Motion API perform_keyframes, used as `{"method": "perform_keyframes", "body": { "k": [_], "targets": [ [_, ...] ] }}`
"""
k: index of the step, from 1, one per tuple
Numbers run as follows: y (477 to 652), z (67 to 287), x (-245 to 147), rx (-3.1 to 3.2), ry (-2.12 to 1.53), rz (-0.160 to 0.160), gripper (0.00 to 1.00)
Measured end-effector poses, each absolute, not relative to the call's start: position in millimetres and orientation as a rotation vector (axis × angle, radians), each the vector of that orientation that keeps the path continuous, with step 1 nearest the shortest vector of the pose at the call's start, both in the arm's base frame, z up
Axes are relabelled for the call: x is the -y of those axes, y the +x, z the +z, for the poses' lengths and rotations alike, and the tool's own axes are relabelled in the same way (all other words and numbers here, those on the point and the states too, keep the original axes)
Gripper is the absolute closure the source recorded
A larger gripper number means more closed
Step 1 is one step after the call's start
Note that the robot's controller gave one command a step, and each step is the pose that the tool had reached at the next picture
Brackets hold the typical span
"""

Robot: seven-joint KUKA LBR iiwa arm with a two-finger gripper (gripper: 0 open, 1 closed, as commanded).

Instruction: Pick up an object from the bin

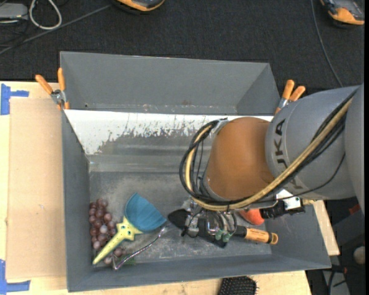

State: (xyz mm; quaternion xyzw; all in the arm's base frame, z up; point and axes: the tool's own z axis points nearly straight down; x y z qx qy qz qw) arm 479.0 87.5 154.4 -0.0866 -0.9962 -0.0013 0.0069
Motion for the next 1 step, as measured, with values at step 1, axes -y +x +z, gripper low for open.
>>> {"method": "perform_keyframes", "body": {
  "k": [1],
  "targets": [
    [478.9, 166.2, -87.4, 3.115, -0.269, -0.004, 1.0]
  ]
}}
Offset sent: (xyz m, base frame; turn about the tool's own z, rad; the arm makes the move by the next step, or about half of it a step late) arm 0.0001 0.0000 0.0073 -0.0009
